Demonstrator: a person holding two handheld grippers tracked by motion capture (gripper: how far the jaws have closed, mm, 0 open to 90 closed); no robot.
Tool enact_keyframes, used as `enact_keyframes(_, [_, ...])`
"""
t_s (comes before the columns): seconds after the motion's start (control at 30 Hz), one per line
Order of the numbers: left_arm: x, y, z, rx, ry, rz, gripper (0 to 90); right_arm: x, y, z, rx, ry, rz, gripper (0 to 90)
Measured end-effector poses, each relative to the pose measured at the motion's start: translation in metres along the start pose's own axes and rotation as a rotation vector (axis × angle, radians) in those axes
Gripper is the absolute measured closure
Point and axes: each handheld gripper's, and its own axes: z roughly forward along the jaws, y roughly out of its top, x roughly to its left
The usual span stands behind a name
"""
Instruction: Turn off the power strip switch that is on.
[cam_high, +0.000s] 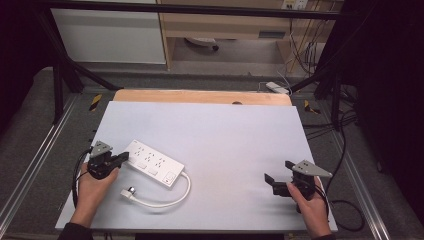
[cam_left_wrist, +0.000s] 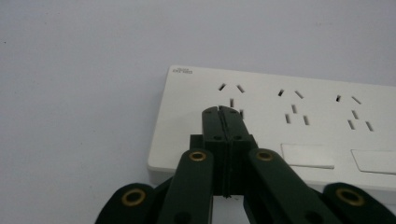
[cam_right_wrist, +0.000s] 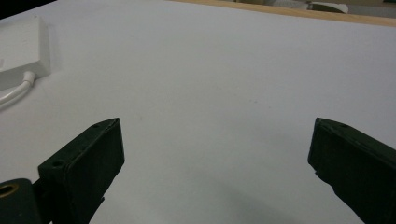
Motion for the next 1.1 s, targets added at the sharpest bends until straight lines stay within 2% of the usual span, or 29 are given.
enact_keyframes(1.1, [0.0022, -0.0013, 0.0043, 0.012, 0.003, -0.011, 90.0, -0.0003, -0.0005, 0.0008, 0.004, 0.003, 0.004, 4.0])
